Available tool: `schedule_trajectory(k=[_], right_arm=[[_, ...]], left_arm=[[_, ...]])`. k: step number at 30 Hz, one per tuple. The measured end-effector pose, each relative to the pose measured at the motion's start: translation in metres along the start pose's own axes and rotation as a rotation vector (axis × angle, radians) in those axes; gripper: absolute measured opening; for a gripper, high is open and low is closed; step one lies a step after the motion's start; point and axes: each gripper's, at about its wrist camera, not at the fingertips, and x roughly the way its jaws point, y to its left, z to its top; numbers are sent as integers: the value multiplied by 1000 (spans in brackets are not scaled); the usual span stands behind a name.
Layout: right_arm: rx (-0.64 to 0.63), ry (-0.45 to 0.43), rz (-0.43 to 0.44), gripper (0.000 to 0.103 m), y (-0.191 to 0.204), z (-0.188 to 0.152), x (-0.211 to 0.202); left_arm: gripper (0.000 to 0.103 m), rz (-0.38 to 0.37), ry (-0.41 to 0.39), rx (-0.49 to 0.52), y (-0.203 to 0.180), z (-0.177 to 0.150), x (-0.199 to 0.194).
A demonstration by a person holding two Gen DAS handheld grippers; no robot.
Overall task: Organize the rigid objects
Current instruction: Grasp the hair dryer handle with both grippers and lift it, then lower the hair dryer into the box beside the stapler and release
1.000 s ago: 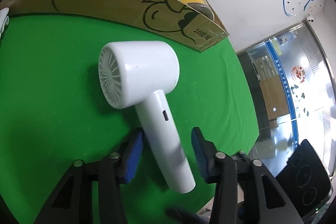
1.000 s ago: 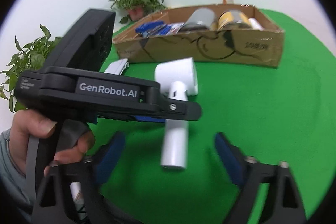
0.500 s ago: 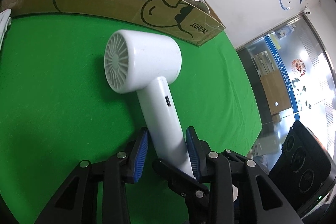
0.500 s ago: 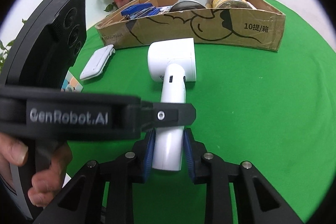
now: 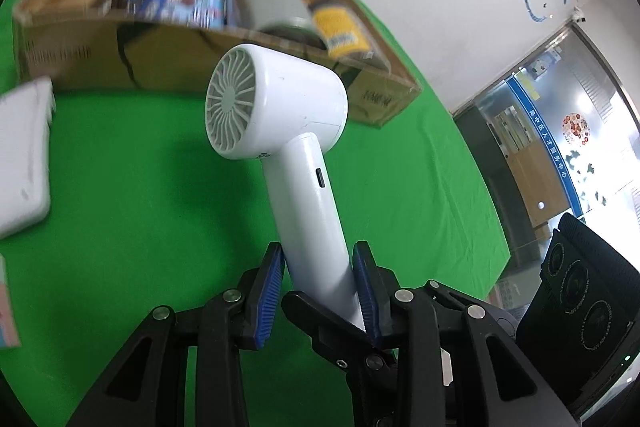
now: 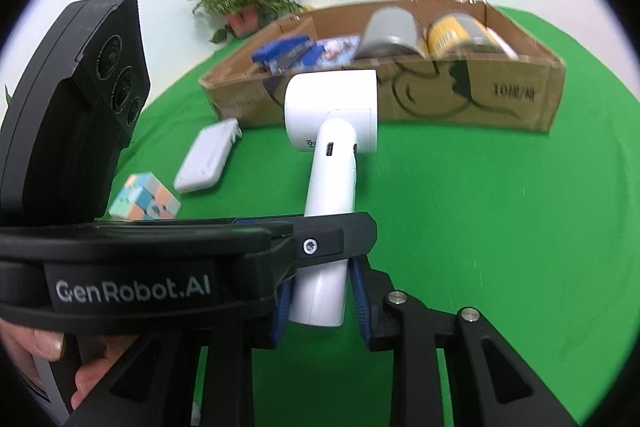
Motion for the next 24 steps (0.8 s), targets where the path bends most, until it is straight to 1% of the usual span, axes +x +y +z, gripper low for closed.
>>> schedule_trajectory(k=[5,7,12,15,17,20,24], right_arm=[[-34,-61,8,26,9,31,-3],[-57,-87,10,26,13,49,-2],[-79,-129,8,26,20,98,11],[-62,-128,9,26,22,123,23],[-45,-119,8,26,22,139,36],[-13,-105,11,26,20,156,52],[39,-68,20,26,12,172,75]], left_arm=[[32,5,-73,36,-1,28,-26],[32,11,-103,54,1,45,-36],[32,4,-137,72,12,94,-53],[32,18,-135,90,19,128,-53],[32,12,-121,76,26,149,-49],[32,-3,-92,54,42,177,-41],[32,18,-63,47,55,206,-21]])
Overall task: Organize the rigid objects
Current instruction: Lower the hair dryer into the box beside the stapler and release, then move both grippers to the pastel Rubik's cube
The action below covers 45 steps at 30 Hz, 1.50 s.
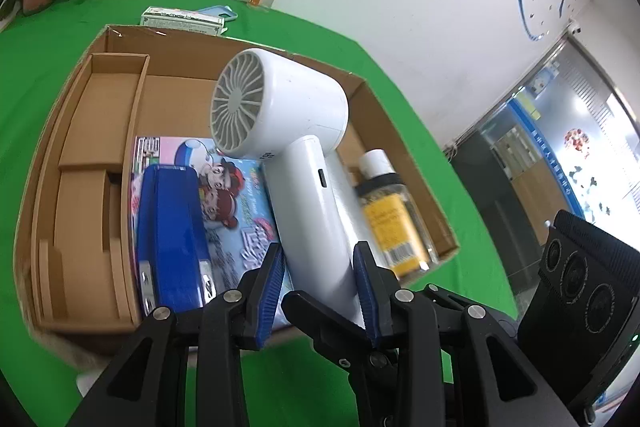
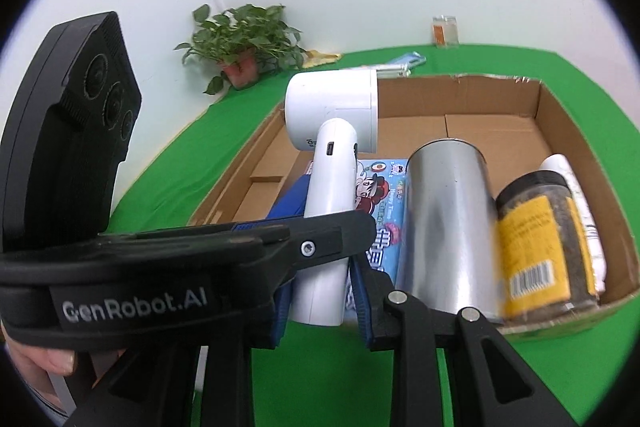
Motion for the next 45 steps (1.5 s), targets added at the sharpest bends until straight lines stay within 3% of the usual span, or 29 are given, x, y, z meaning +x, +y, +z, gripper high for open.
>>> schedule_trajectory(k=[3,5,6,7,8,9,10,14,15,16,17,18,20,21,22,23,24,25,26,30,36,41,45], right_arm=[[23,39,-20,27,-5,6,17],[48,35,-68,32,-6,3,18],[46,18,-89,49,-4,0,15],[36,-6,-92,59,-3,-3,11],[29,-34,-98,77,-2,-7,5],[21,-70,-114,82,-1,-12,-2],[15,-96,-131,82,-2,-18,-9],[-3,-91,-164,82,-4,-44,-20],[-14,-79,-171,82,-5,-48,-21],[-28,-68,-171,82,-5,-54,-22],[-39,-64,-162,81,-4,-60,-25],[-57,-68,-146,53,-3,-65,-27],[-116,-62,-200,2,3,-72,-32],[-120,-72,-205,3,3,-77,-38],[-114,-87,-201,3,3,-80,-43],[-115,-95,-203,22,3,-82,-48],[-117,-97,-212,69,2,-84,-51],[-110,-109,-216,90,0,-87,-57],[-91,-147,-214,102,-3,-91,-65],[-78,-160,-209,102,-8,-97,-78],[-57,-69,-89,102,-9,-116,-74],[-78,18,82,102,3,-136,-68],[-104,49,152,102,14,-147,-66]], left_arm=[[34,10,39,-19,13,7,15],[45,57,31,2,13,7,14],[51,73,4,29,10,6,9],[72,95,-38,53,6,3,0],[88,119,-78,70,2,0,-10],[93,141,-141,95,-2,-5,-23],[102,155,-197,119,-6,-12,-36],[102,215,-299,147,-16,-41,-69],[100,231,-306,151,-17,-48,-73],[75,253,-303,163,-19,-53,-76],[19,281,-277,192,-21,-60,-75],[0,300,-250,196,-23,-67,-71],[0,331,-247,175,-25,-81,-71],[1,321,-270,178,-28,-89,-72],[9,316,-296,176,-31,-95,-75],[50,320,-316,172,-34,-100,-78],[84,337,-321,158,-38,-106,-80],[99,356,-348,139,-38,-111,-85],[102,360,-373,128,-38,-117,-90],[103,396,-336,106,-30,-136,-101],[103,389,-283,-38,15,-170,-130],[102,366,-240,-175,60,-207,-153],[93,374,-182,-222,75,-231,-156]])
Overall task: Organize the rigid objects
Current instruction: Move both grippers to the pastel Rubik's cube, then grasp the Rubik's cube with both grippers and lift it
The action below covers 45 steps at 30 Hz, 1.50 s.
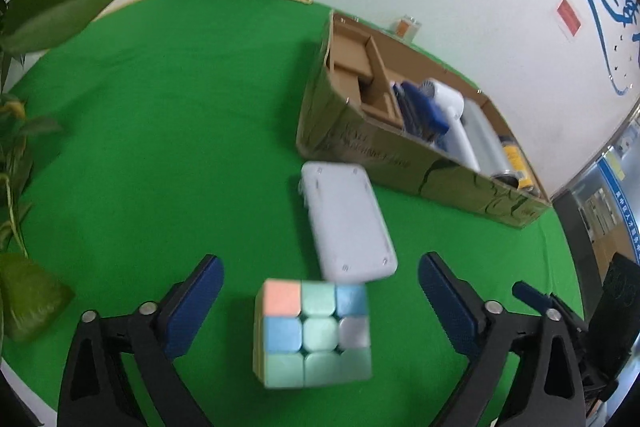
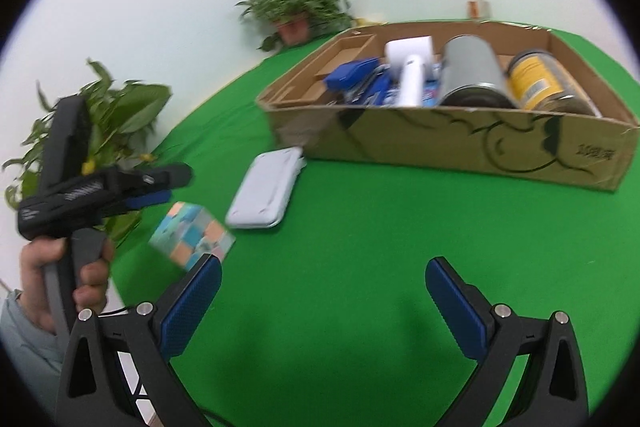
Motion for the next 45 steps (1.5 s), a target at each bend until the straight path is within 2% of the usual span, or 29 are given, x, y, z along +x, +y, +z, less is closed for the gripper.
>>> schedule_trajectory(k=[2,4,7,10,14,16,20,22,23,25,27,32,34,36,38,39,41,44,45], right_arm=[[-14,4,32,102,5,-3,1],[-25,8,76,102,6,-6,-2],[-41,38,110,102,7,-12,-3],[-68,77,144,102,9,-22,-4],[-140,139,176,102,18,-40,-1],[-192,179,158,102,25,-49,2],[-212,177,118,102,23,-58,0],[-193,157,75,102,16,-57,-6],[-180,146,54,102,11,-56,-11],[-170,125,18,102,5,-54,-18],[-174,109,-15,102,1,-53,-23],[-184,117,-12,101,2,-54,-16],[-196,122,-26,93,4,-55,-10],[-199,150,-38,74,7,-57,-2],[-203,169,-48,65,8,-56,4],[-216,164,-55,61,11,-56,5],[-233,165,-82,60,14,-55,10],[-215,154,-109,50,12,-53,12],[-207,153,-108,49,11,-52,13]], left_arm=[[84,-10,40,17,0,-9,3],[78,-10,66,31,-3,-18,4],[72,29,74,49,-8,-28,5],[61,7,85,23,-13,-36,6],[62,-43,102,43,-42,-45,12],[62,-95,127,53,-63,-47,17],[65,-285,242,95,-104,-61,25],[65,-349,264,89,-112,-62,25],[69,-372,261,71,-110,-62,24],[75,-385,260,23,-100,-62,24],[75,-390,292,-5,-89,-64,24],[73,-407,349,-13,-80,-72,18],[72,-420,369,-17,-75,-74,16],[70,-436,380,-15,-74,-78,13],[70,-434,374,-19,-75,-81,11],[70,-430,372,-18,-78,-77,16],[70,-414,359,-6,-88,-71,25],[70,-391,339,25,-93,-69,23],[70,-381,329,40,-95,-68,22]])
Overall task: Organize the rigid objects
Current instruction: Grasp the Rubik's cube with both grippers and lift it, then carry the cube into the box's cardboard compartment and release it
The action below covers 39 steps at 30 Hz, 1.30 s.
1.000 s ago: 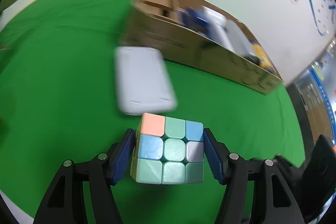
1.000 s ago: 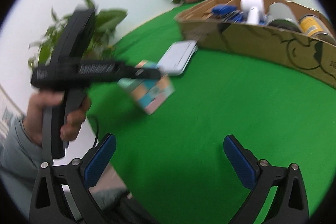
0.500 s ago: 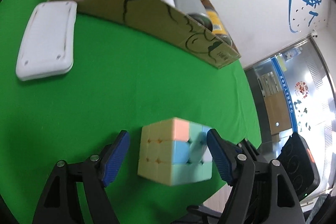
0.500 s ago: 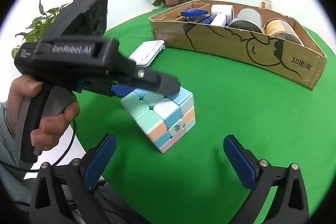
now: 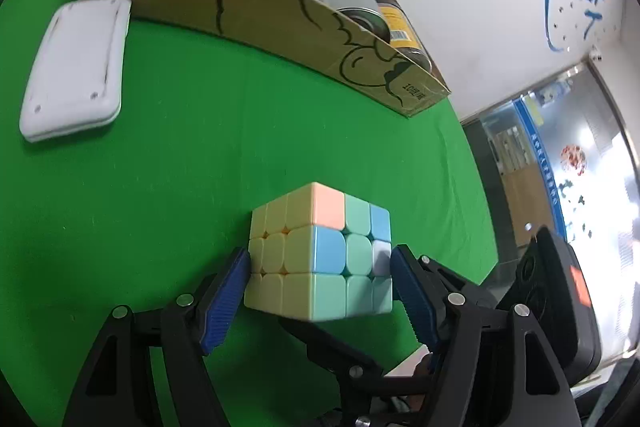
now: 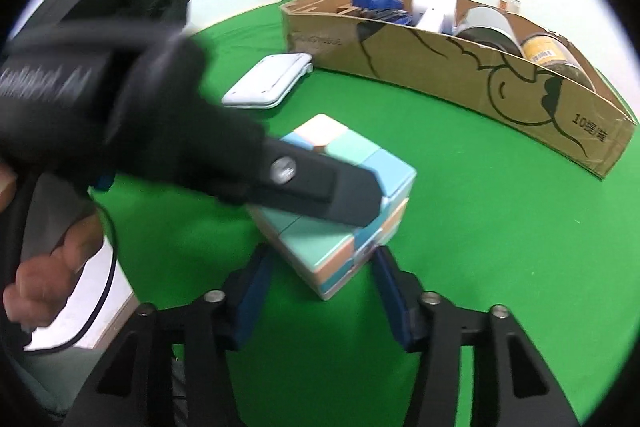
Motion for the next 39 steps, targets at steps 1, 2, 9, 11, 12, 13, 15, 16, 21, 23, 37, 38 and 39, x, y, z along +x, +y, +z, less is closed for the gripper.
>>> schedule_trajectory(k=[1,2,9,11,12,13,15,16,21,23,37,38,39], right_arm=[[3,0,5,49,-1,1,0],[-1,-1,2,49,-1,2,0],[-26,-31,-33,49,3,16,-1],[-40,-54,-37,49,5,24,-4],[-49,-61,-39,49,6,28,-4],[-58,-69,-41,49,6,33,-4],[-75,-82,-40,49,8,43,-4],[-87,-88,-42,49,9,49,-4],[-129,-114,-39,49,12,84,-1],[-143,-129,-38,49,12,104,3],[-222,-144,-37,49,12,219,36],[-226,-137,-34,49,11,229,42],[-227,-133,-31,49,8,234,44]], left_arm=[[70,8,-4,9,-2,0,-1],[70,16,-8,19,-3,-1,-3],[59,28,-84,69,-11,7,-26],[60,26,-110,73,-11,12,-36],[60,27,-125,74,-12,14,-41],[60,29,-137,76,-12,16,-46],[60,37,-164,86,-12,22,-57],[60,44,-179,90,-12,25,-63],[59,64,-238,103,-13,45,-93],[60,67,-263,110,-14,56,-104],[60,91,-360,94,-1,146,-149],[60,93,-361,93,3,152,-150],[60,97,-361,89,7,160,-152]])
